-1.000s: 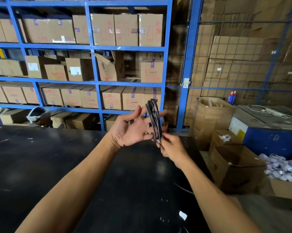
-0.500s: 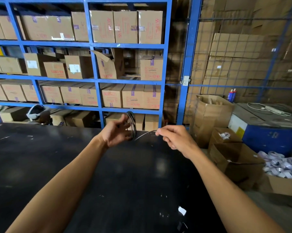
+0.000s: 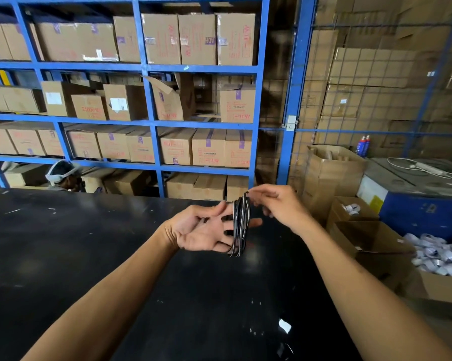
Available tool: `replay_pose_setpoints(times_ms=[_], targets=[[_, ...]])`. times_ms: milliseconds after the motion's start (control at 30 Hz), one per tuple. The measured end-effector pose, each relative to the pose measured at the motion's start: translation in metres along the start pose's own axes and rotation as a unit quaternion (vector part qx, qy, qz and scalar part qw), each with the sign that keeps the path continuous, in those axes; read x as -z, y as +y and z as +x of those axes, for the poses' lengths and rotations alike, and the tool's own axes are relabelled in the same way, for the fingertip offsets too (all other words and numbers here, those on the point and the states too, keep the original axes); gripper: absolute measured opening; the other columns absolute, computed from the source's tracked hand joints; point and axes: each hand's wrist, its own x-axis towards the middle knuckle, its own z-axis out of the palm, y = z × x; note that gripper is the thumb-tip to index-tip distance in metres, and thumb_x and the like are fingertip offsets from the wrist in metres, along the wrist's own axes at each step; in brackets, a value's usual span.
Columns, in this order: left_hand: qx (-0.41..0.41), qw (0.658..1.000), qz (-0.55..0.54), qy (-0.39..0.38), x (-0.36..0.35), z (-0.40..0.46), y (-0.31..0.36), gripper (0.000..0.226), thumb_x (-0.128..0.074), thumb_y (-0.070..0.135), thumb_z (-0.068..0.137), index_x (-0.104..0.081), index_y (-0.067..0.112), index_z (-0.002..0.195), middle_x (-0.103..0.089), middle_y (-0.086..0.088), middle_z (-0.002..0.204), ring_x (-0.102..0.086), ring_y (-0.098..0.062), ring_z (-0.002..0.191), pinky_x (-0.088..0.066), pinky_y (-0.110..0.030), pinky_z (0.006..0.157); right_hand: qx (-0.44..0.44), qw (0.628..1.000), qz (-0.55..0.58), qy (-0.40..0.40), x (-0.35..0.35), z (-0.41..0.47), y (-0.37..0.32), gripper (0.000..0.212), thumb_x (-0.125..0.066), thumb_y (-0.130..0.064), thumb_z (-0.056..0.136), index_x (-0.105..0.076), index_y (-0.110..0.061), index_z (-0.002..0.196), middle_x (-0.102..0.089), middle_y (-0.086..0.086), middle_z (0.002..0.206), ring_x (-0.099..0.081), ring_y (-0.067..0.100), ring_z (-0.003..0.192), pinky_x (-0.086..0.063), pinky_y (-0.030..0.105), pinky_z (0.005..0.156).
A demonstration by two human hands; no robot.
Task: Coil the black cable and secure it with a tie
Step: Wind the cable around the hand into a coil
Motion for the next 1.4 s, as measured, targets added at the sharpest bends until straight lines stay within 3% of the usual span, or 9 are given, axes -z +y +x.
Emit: replay_pose_setpoints(times_ms=[133,300,400,533,700,833,1067,1200,1400], targets=[[-0.091,0.994,-0.047,-0.039,-0.006,0.012,0.015,0.053,-0.039,0.037,0.104,-0.034,0.017,0.152,-0.046,-0.019,0.148,-0.042,-0.049,0.131,-0.027,-0.059,0.112,-0.059,0.995,0.083,-0.003,-0.026,-0.014,0.018,0.025,-0.057,-0.011,0.1,-0.073,-0.03,0.098,-0.075,-0.005,0.086,-0.065,0.01,0.067,-0.052,0.018,0.059],[-0.158,0.985,-0.064,0.026,0.005,0.021,0.026,0.054,-0.024,0.039,0.104,-0.029,0.021,0.154,-0.004,-0.017,0.167,0.005,-0.053,0.147,0.009,-0.065,0.117,-0.054,0.99,0.122,-0.046,-0.05,-0.036,0.043,0.015,-0.062,-0.023,0.1,-0.075,-0.024,0.108,-0.067,0.001,0.069,-0.056,0.011,0.058,-0.047,0.027,0.058],[-0.171,0.979,-0.071,0.089,0.019,0.022,0.028,0.048,-0.035,0.04,0.104,-0.037,0.02,0.148,-0.003,-0.016,0.167,-0.027,-0.04,0.131,-0.01,-0.057,0.112,-0.054,0.993,0.09,-0.058,-0.049,-0.043,0.047,0.023,-0.064,-0.032,0.099,-0.075,-0.028,0.118,-0.065,0.0,0.069,-0.054,0.009,0.059,-0.046,0.024,0.056],[-0.165,0.96,-0.087,0.208,0.028,0.018,0.028,0.032,-0.052,0.041,0.099,-0.048,0.023,0.125,-0.027,-0.013,0.152,-0.039,-0.034,0.113,-0.023,-0.049,0.101,-0.041,0.996,-0.004,-0.073,-0.041,-0.05,0.048,0.024,-0.067,-0.037,0.095,-0.077,-0.028,0.115,-0.067,-0.005,0.068,-0.056,0.002,0.056,-0.046,0.02,0.056],[-0.076,0.96,-0.019,0.268,0.034,0.01,0.015,0.028,-0.043,0.04,0.1,-0.065,0.025,0.107,-0.063,-0.005,0.119,-0.056,-0.028,0.103,-0.043,-0.042,0.09,0.047,0.982,-0.164,-0.082,-0.018,-0.044,0.028,0.017,-0.069,-0.033,0.094,-0.079,-0.029,0.107,-0.076,-0.017,0.093,-0.067,-0.006,0.089,-0.053,0.019,0.081],[0.04,0.974,0.055,0.214,0.04,0.005,0.004,0.054,-0.042,0.045,0.102,-0.042,0.021,0.15,-0.04,-0.02,0.155,-0.035,-0.038,0.134,-0.023,-0.055,0.117,0.111,0.964,-0.228,-0.083,0.003,-0.031,0.004,0.014,-0.069,-0.028,0.094,-0.079,-0.03,0.104,-0.07,-0.024,0.096,-0.063,-0.008,0.095,-0.047,0.019,0.086],[0.155,0.976,0.123,0.085,0.026,0.005,-0.001,0.053,-0.027,0.044,0.106,-0.04,0.015,0.149,-0.045,-0.023,0.151,-0.036,-0.043,0.143,-0.017,-0.058,0.121,0.133,0.966,-0.204,-0.091,0.023,-0.013,-0.015,0.017,-0.07,-0.021,0.094,-0.078,-0.03,0.107,-0.066,-0.021,0.097,-0.062,0.001,0.101,-0.051,0.032,0.094],[0.118,0.984,0.122,0.056,0.015,0.005,0.0,0.051,-0.028,0.043,0.105,-0.047,0.015,0.143,-0.063,-0.022,0.118,-0.049,-0.041,0.129,-0.03,-0.055,0.115,0.124,0.975,-0.167,-0.075,0.021,-0.012,-0.01,0.016,-0.072,-0.023,0.092,-0.079,-0.03,0.105,-0.07,-0.019,0.1,-0.064,0.004,0.104,-0.053,0.039,0.098],[0.0,0.997,-0.015,0.074,0.01,0.01,-0.002,0.044,-0.031,0.039,0.106,-0.058,0.005,0.115,-0.048,-0.008,0.072,-0.054,-0.027,0.081,-0.041,-0.058,0.103,0.12,0.986,-0.11,-0.02,0.009,-0.02,0.008,0.017,-0.069,-0.025,0.094,-0.079,-0.027,0.108,-0.07,-0.021,0.1,-0.066,0.004,0.102,-0.056,0.038,0.094]])
